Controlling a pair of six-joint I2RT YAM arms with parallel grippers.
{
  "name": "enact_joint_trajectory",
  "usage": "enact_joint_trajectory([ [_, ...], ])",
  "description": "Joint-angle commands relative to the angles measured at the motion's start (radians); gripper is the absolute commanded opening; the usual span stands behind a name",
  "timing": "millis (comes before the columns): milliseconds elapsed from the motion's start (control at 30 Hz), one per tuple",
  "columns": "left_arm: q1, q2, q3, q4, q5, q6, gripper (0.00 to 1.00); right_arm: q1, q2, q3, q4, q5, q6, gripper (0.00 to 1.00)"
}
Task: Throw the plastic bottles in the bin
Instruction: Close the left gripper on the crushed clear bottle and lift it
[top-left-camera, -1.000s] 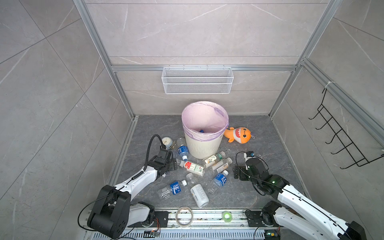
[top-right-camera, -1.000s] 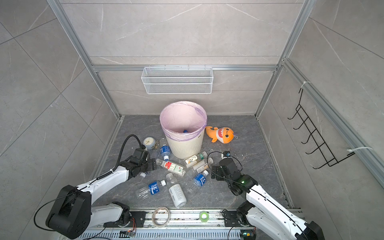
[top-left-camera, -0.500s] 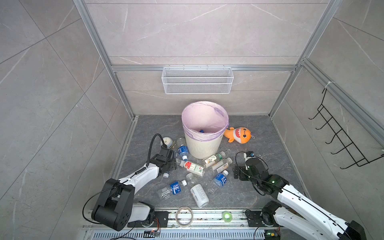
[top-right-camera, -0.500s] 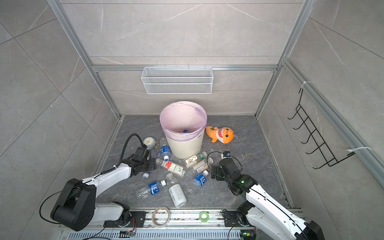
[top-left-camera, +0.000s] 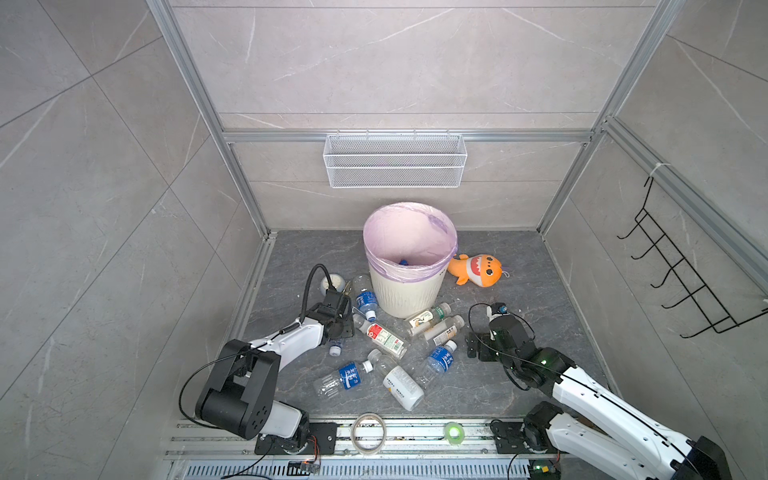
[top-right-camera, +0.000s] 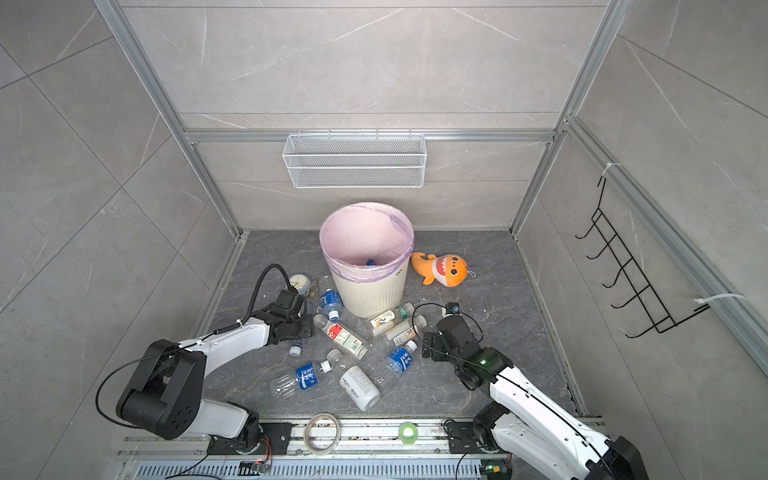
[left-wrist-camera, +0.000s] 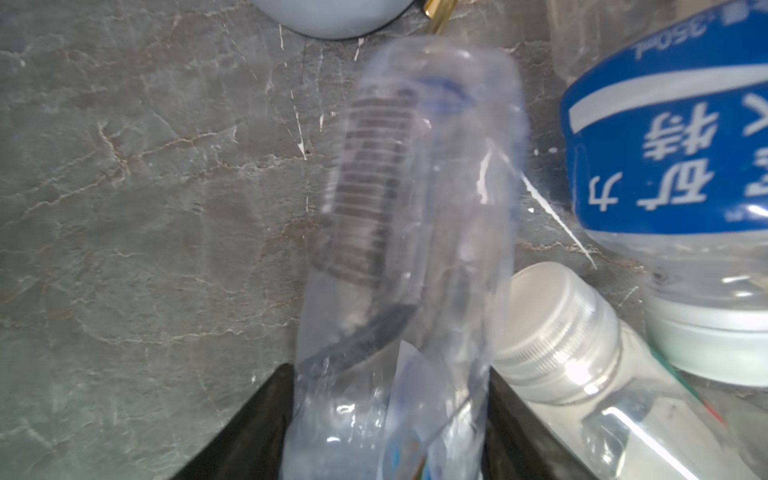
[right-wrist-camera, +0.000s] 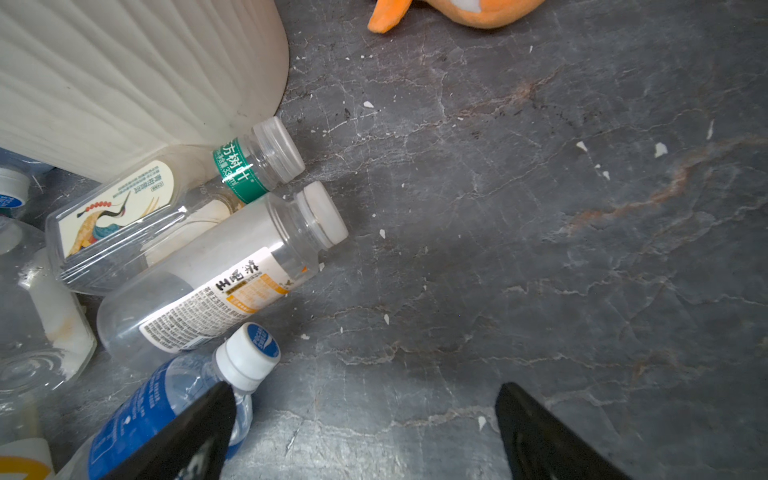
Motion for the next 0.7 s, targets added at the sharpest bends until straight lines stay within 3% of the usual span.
enact_joint_trajectory([
  [0, 0.005, 0.018, 0.039, -0.022, 0.018, 0.027, 0.61, -0.001, 0.004, 0.014, 0.007, 0.020, 0.014, 1.00],
  [333, 0.005, -0.002, 0.033, -0.019, 0.037, 0.037, 0.51, -0.001, 0.001, 0.012, 0.007, 0.020, 0.015, 1.00],
  [667, 0.002, -0.244, -0.100, 0.076, 0.073, 0.055, 0.50, -0.001, -0.007, 0.009, 0.007, 0.018, 0.015, 1.00],
])
